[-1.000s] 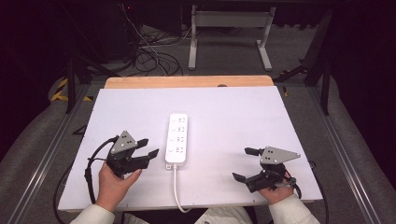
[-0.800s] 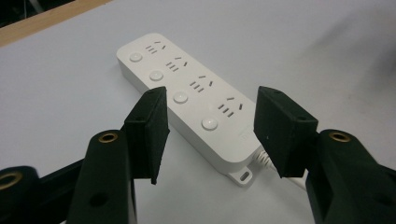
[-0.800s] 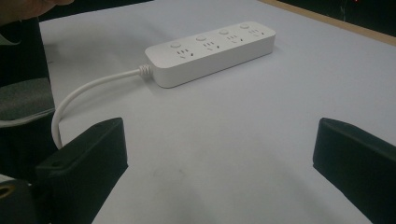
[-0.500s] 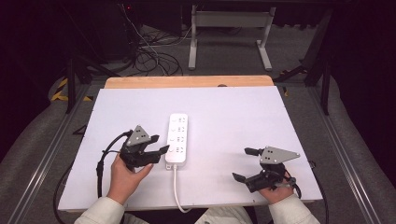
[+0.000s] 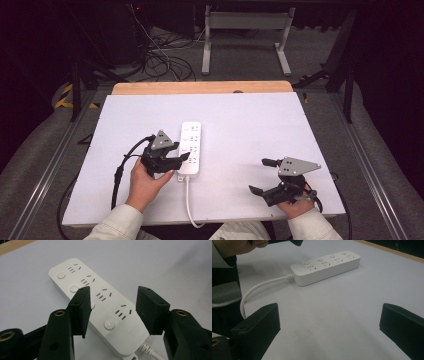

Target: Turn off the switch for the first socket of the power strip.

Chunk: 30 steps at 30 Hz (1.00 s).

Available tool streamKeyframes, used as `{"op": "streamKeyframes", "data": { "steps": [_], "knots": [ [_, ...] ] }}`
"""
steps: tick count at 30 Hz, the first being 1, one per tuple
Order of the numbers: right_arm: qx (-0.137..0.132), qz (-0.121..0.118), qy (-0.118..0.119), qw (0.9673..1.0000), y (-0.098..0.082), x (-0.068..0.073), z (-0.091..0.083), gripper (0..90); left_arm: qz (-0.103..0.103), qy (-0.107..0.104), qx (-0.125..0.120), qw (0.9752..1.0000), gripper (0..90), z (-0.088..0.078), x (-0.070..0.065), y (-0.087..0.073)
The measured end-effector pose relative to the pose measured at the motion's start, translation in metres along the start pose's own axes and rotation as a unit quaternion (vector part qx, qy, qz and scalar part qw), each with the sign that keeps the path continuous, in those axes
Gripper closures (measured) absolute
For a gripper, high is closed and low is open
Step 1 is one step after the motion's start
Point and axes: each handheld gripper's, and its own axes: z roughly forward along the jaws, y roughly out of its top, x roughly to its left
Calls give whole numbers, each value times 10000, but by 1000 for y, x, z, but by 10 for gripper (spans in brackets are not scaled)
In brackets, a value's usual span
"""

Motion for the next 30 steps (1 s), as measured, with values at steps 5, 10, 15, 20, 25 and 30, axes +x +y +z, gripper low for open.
{"op": "streamKeyframes", "data": {
  "steps": [5, 10, 15, 20, 25, 30],
  "knots": [
    [13, -19, 10, 10000, 0, 0, 1, 33, -46, 32, -17, 10000, 473, 4, 2, 0],
    [12, -19, 17, 10000, 0, 0, 1, 33, -202, 10, 38, 9998, 514, 9, 6, 0],
    [18, -15, 17, 10000, 0, 0, 1, 33, -179, 17, 65, 9998, 563, 11, 6, 0],
    [20, -25, 20, 10000, 0, 0, 1, 33, -183, 52, 133, 9997, 660, 13, 6, 0],
    [18, -13, 27, 10000, 0, 0, 1, 33, -249, 43, 269, 9993, 820, 16, 7, 0],
    [21, 23, 13, 10000, -1, -1, 1, 36, -216, 23, 433, 9988, 900, 21, 7, 0]
  ]
}}
